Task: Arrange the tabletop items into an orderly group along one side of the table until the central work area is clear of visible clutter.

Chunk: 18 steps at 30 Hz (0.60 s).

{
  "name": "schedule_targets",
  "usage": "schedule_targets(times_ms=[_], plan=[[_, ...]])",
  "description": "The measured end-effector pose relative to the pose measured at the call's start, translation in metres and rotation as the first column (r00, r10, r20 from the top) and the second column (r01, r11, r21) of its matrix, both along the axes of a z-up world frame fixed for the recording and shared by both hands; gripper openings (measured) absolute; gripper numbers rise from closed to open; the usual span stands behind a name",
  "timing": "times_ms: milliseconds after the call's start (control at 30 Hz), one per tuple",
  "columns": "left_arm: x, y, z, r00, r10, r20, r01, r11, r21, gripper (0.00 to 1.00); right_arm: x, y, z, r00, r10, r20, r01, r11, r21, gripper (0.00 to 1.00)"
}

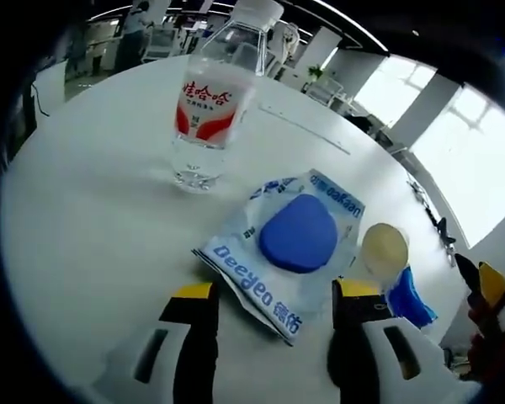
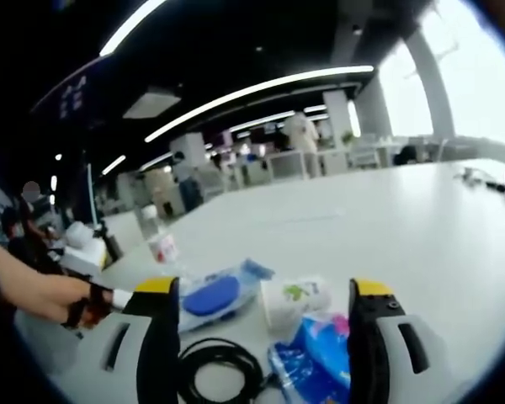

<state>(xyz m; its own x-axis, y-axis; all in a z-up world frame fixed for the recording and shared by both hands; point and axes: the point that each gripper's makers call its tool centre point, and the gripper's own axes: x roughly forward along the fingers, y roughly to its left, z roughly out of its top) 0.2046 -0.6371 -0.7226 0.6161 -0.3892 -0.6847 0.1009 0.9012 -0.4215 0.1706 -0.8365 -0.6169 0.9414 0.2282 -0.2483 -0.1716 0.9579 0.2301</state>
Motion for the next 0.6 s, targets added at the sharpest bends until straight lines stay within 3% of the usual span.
schedule_targets(times_ms=[167, 233, 300, 467, 600], plan=[[0.002, 0.002, -0.002, 1.000, -0.001, 0.006, 0.000, 0.998, 0.057, 0.43, -0.004, -0.002, 0.002, 1.000, 0.004, -0.001, -0.004, 1.000, 0.013, 0.71], [0.001, 0.013, -0.007, 1.000, -0.015, 0.006, 0.014, 0.990, 0.141, 0.32, -0.004, -0.006, 0.002, 1.000, -0.005, 0.000, 0.005, 1.000, 0.017, 0.70], [0.000, 0.019, -0.010, 1.000, -0.013, 0.000, 0.013, 0.985, 0.173, 0.22, -0.005, -0.009, 0.003, 1.000, -0.012, -0.002, 0.012, 1.000, 0.018, 0.70], [0.000, 0.016, -0.010, 0.999, -0.018, 0.027, 0.013, 0.981, 0.192, 0.20, -0.007, -0.016, 0.005, 1.000, -0.023, -0.001, 0.023, 1.000, 0.012, 0.69], [-0.001, 0.010, -0.012, 1.000, -0.020, 0.007, 0.018, 0.986, 0.168, 0.10, -0.010, -0.021, 0.001, 0.999, -0.031, -0.014, 0.031, 1.000, 0.006, 0.68]])
